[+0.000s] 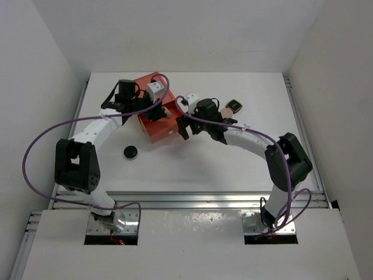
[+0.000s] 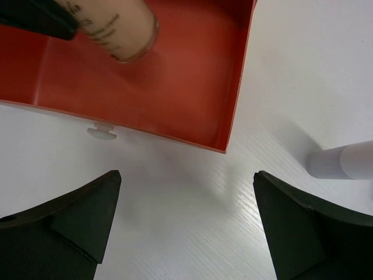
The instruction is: Organize the makeup
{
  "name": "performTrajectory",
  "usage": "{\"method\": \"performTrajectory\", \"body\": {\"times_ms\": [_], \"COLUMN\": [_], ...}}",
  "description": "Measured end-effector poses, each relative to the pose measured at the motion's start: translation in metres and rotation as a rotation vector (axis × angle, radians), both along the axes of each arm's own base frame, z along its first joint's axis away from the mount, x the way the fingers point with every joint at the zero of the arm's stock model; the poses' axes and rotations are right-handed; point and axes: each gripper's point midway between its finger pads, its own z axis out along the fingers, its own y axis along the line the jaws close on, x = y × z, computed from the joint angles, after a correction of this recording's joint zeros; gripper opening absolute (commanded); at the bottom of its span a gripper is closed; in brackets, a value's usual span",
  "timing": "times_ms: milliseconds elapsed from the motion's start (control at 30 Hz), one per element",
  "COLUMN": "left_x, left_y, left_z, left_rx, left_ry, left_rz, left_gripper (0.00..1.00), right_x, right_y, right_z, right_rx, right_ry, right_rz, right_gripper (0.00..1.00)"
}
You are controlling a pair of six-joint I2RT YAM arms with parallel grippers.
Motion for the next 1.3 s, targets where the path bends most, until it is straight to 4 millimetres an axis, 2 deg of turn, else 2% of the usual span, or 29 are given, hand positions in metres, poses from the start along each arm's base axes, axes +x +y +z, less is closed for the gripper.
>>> {"method": "performTrajectory", "body": {"times_ms": [167,400,500,733,967,1067,1133,1300], "left_x": [0.01,0.004,0.005,0.01,0.009,0.013,0.018,0.037], "left_y": [-0.006,-0.024,-0.027,-0.023,-0.012,-0.009,-0.01,-0.008], "left_z": [-0.021,-0.044,-0.045,-0.047,-0.054,-0.044,-0.031,0.016], "left_rx": [-0.025,-0.032,-0.034,-0.017,0.017,0.02,0.014,-0.015], "left_ry": [-0.005,0.006,0.003,-0.002,0.041,0.041,0.024,-0.054], "left_rz": [0.028,0.031,0.041,0.077,0.107,0.116,0.116,0.125], "left_gripper": [0.32,0.45,0.52,0.62,0.62,0.62,0.62,0.62], "right_x": [0.003,0.005,0.006,0.01,0.011,0.014,0.015,0.013], "right_y": [0.001,0.002,0.003,0.006,0.007,0.008,0.008,0.006], "right_z": [-0.004,-0.021,-0.025,-0.029,-0.029,-0.027,-0.025,-0.015], "right_rx": [0.009,-0.006,-0.008,0.001,0.013,0.02,0.024,0.023], "right_ry": [0.009,0.04,0.048,0.055,0.054,0.046,0.04,0.01], "right_rz": [-0.011,-0.016,-0.018,-0.032,-0.04,-0.042,-0.041,-0.017], "right_gripper": [0.96,0.96,0.96,0.96,0.94,0.91,0.88,0.86]}}
